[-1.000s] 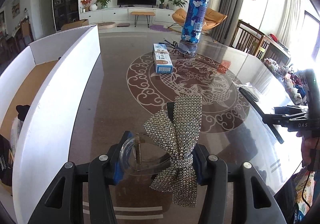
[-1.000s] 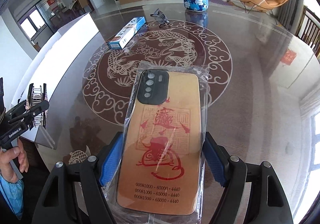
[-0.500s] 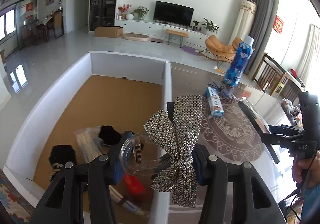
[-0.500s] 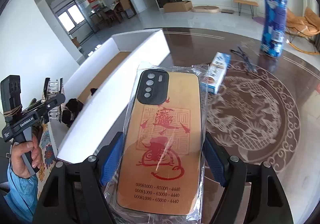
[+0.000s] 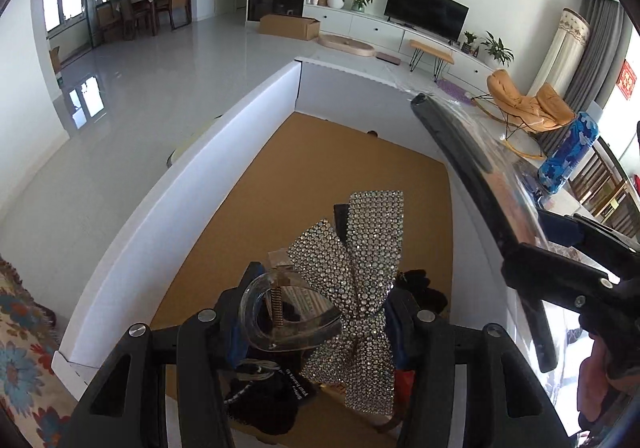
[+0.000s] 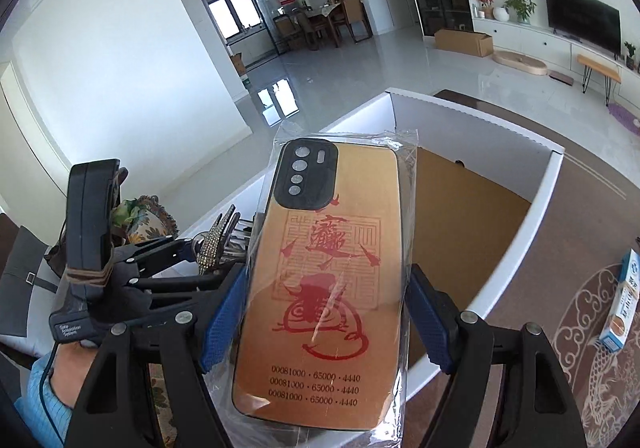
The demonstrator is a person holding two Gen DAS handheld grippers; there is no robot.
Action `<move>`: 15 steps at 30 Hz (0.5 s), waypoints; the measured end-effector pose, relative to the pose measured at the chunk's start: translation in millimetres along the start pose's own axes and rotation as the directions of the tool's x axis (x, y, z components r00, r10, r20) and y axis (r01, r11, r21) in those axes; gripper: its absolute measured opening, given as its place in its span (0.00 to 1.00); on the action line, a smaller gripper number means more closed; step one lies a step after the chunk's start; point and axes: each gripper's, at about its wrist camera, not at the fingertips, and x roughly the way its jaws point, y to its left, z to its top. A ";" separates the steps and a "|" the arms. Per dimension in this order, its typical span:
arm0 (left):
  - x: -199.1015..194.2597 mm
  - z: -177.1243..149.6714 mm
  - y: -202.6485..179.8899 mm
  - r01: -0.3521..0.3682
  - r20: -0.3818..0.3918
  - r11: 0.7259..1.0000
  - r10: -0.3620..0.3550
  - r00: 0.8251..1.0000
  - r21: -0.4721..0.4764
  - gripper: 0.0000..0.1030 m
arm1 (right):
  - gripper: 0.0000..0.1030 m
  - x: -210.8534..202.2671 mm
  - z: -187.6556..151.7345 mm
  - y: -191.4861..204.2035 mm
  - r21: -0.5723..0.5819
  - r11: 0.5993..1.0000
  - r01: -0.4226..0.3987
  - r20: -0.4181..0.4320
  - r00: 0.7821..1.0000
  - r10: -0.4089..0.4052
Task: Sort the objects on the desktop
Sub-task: 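Carry bow clip and phone case into the white bin and open both tools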
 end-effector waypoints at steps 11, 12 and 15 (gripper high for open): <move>26.9 0.2 25.0 -0.079 -0.079 0.995 0.073 0.994 -0.068 0.65 | 0.77 69.2 -7.4 -3.6 0.024 0.998 0.065 -0.076 0.995 -0.063; 28.1 -0.4 26.8 -0.081 -0.084 0.993 0.074 0.994 -0.084 0.72 | 0.81 67.5 -8.2 -7.3 0.030 0.998 0.053 -0.069 0.996 -0.051; 25.2 -4.1 30.6 -0.097 -0.079 0.988 0.089 0.993 -0.116 0.82 | 0.90 58.1 -8.5 -13.8 0.034 0.998 0.045 -0.036 0.998 -0.044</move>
